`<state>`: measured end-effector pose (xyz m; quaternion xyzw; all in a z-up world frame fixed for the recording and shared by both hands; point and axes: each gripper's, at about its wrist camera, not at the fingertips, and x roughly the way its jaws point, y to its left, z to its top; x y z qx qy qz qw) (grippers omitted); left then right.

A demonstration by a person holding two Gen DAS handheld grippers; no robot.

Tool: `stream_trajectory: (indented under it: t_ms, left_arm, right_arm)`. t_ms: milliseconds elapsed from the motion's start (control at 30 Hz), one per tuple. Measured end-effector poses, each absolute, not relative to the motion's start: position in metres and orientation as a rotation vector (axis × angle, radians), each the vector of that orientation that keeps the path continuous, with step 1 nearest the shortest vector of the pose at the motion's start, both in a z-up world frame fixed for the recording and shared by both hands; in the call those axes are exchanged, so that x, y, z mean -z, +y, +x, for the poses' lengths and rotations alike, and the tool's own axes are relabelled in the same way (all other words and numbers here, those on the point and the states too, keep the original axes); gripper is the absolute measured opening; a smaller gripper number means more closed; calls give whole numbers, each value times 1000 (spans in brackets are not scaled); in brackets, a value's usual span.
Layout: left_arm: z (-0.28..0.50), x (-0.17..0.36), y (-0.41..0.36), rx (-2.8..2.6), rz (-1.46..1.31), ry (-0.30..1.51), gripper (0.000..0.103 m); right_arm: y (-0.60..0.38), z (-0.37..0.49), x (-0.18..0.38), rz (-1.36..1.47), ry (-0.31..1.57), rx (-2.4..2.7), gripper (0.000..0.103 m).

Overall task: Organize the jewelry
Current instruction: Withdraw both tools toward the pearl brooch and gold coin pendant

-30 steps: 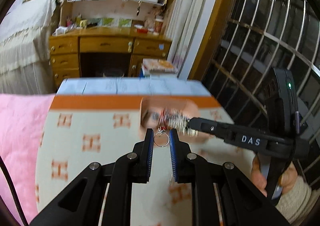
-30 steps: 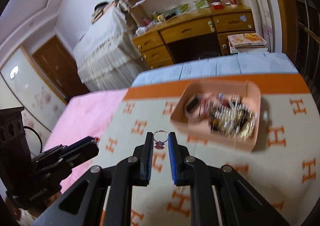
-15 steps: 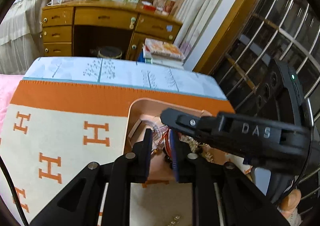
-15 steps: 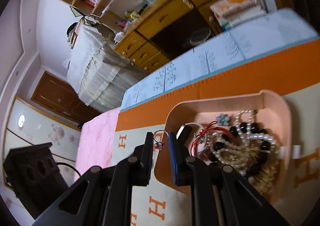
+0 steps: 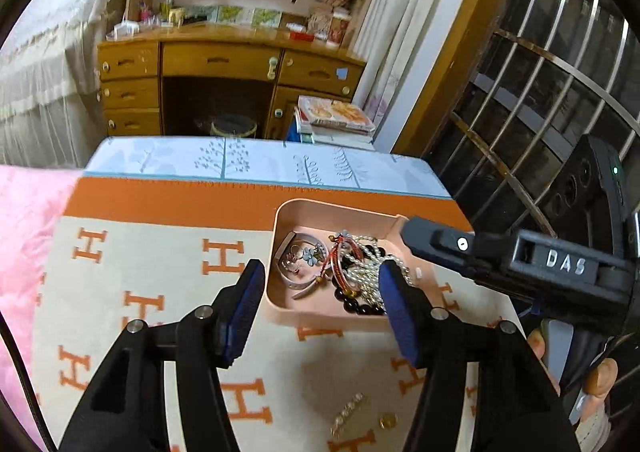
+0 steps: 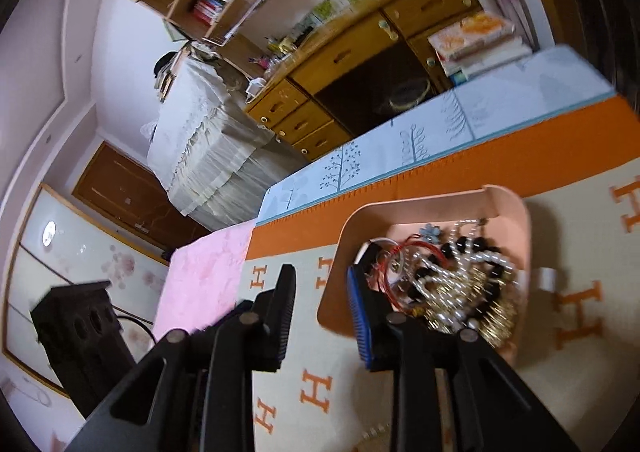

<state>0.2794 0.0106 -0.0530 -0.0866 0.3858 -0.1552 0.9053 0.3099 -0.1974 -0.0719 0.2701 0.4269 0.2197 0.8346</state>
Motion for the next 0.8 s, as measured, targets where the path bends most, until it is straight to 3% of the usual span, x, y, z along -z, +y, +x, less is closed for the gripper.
stream_trajectory:
  t_ms: [100, 467, 800]
  left_arm:
    - [260, 39, 12, 310, -175, 766, 69]
    - [196, 19, 12, 237, -161, 698, 69]
    - [177, 41, -1, 222, -40, 730, 74]
  right_arm:
    - [-204, 285, 63, 541, 874, -476, 27]
    - [-204, 207, 38, 355, 793, -479, 27]
    - [-196, 195, 82, 143, 923, -512, 32]
